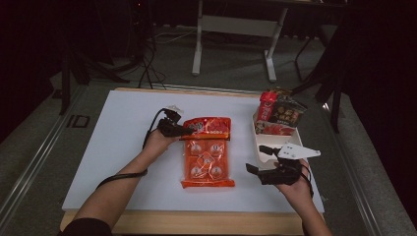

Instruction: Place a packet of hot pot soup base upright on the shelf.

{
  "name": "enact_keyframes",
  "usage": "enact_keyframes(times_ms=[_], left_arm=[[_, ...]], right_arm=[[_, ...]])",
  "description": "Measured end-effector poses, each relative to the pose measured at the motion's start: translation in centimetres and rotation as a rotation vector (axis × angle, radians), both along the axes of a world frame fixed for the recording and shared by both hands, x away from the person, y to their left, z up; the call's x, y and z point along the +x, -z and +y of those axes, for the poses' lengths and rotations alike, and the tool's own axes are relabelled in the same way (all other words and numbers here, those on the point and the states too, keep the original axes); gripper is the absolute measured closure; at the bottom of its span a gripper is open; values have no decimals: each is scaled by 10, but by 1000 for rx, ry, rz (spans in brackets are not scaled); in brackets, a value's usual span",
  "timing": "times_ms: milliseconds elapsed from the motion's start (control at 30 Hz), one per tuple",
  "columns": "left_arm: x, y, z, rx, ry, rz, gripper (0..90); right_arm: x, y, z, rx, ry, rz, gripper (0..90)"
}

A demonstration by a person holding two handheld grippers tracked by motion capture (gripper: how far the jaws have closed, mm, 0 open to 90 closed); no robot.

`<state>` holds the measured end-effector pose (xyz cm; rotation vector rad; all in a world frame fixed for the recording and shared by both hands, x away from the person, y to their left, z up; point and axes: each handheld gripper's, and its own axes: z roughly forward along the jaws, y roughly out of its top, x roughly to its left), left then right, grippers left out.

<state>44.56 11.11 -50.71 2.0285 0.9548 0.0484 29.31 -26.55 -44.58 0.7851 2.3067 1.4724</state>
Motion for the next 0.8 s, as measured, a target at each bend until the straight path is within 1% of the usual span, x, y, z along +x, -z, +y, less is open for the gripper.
enact_keyframes(times_ms=[67,100,133,167,200,233,267,300,333,367,400,433,533,567,600,667,767,800], left_arm=[[-5,-9,0,-4,9,-20,893],[-5,-9,0,-4,9,-20,893],[-10,-17,0,-15,16,-41,893],[-10,-17,0,-15,16,-41,893],[-16,-25,-1,-22,25,-59,893],[-19,-31,-1,-24,32,-71,893],[-21,-34,-1,-26,34,-79,893],[-21,-34,-1,-26,34,-79,894],[-27,-42,-2,-37,50,-93,894],[-27,-42,-2,-37,50,-93,893],[-34,-50,-3,-44,62,-111,894],[-34,-50,-3,-44,62,-111,893],[-46,-64,-7,-59,90,-147,894],[-46,-64,-7,-59,90,-147,894],[-53,-71,-9,-58,113,-169,894],[-59,-76,-10,-66,133,-180,894],[-69,-83,-10,-80,159,-193,894],[-69,-83,-10,-80,159,-193,894]], right_arm=[[0,-1,0,-5,8,-8,158],[-1,-2,0,-4,8,-6,158],[-1,-2,0,-4,10,-7,158],[-1,-2,0,-4,10,-7,158],[-1,-3,0,-3,11,-7,181],[-1,-3,0,-2,10,-7,181],[-1,-3,0,1,15,-10,181],[-1,-4,0,3,18,-11,181],[-1,-5,0,2,17,-12,181],[-1,-6,-1,5,20,-15,181],[-1,-7,-1,3,23,-18,181],[-1,-7,-1,3,23,-18,181],[-1,-14,-1,11,27,-30,208],[-1,-16,0,14,29,-35,209],[0,-19,0,17,37,-45,216],[2,-23,1,20,41,-48,219],[5,-29,3,25,50,-69,224],[5,-29,3,25,50,-69,224]])
